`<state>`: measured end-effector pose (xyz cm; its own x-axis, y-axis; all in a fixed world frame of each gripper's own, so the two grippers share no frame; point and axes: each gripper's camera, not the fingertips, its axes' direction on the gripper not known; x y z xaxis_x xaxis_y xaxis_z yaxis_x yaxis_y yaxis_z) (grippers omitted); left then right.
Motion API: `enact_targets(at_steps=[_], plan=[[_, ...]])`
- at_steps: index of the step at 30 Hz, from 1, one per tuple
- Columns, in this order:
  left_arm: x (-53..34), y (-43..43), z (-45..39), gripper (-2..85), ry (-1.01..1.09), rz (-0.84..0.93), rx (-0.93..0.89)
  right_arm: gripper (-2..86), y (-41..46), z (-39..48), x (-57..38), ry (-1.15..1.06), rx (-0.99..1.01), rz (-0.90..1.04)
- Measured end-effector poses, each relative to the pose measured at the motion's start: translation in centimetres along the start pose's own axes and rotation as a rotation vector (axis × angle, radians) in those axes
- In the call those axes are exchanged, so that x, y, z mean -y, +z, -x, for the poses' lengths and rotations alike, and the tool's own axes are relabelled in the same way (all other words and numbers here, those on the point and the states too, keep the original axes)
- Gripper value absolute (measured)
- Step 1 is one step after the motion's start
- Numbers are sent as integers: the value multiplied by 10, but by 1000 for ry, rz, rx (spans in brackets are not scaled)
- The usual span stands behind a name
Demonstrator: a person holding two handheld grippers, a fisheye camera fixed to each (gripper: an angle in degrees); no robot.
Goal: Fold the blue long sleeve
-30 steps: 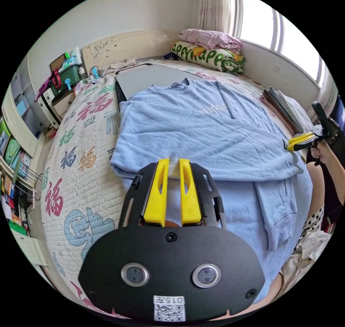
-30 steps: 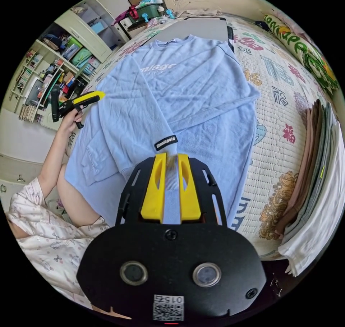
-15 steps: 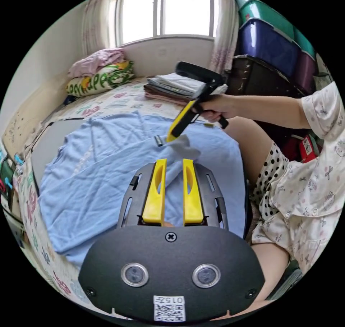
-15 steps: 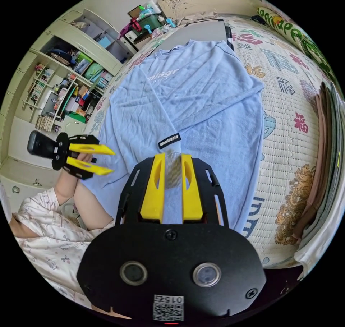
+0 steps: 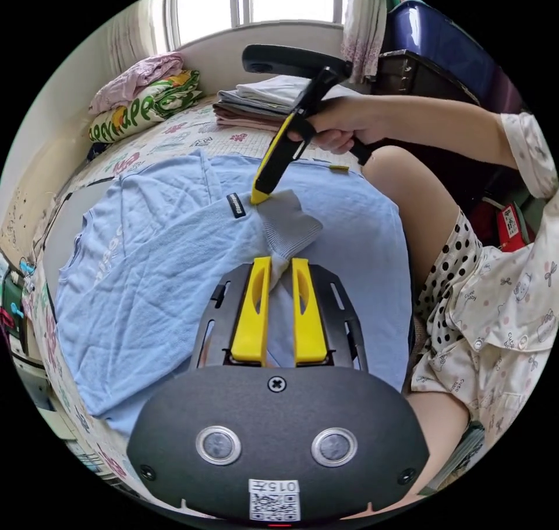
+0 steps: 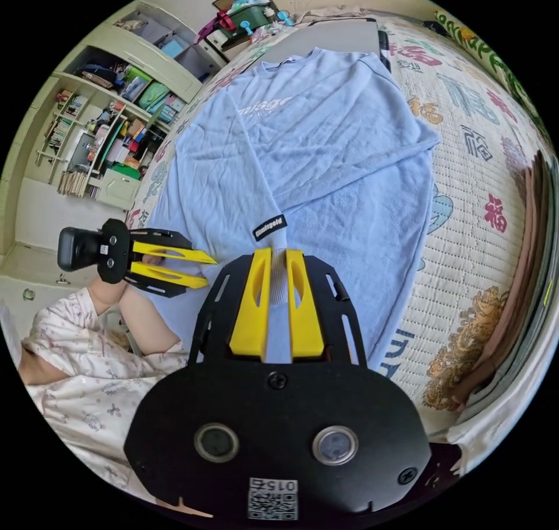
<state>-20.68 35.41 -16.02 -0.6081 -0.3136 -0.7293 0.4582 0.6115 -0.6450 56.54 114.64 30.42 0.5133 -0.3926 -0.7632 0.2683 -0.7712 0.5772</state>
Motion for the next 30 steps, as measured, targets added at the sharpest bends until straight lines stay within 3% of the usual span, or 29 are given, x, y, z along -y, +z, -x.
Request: enact_targets(at_steps=[4, 7, 11, 16, 22, 30], plan=[[-34, -69, 46, 44, -37, -74, -50, 65, -38, -7, 4, -38, -34, 44], [-91, -130, 140, 47, -297, -226, 80, 77, -80, -14, 21, -62, -111, -58], [-140, -154, 284, 74, -603, -189, 275, 96, -108, -15, 83, -99, -128, -242], [-160, -138, 400, 91, -756, -170, 344, 109, -81, -12, 174, -116, -148, -312], [-150, -86, 466, 94, -726, -20, 486, 116, -37, -16, 254, -81, -265, -292], [-141, -36, 508, 108, -702, 44, 381, 130, -9, -35, 282, -25, -318, -243]])
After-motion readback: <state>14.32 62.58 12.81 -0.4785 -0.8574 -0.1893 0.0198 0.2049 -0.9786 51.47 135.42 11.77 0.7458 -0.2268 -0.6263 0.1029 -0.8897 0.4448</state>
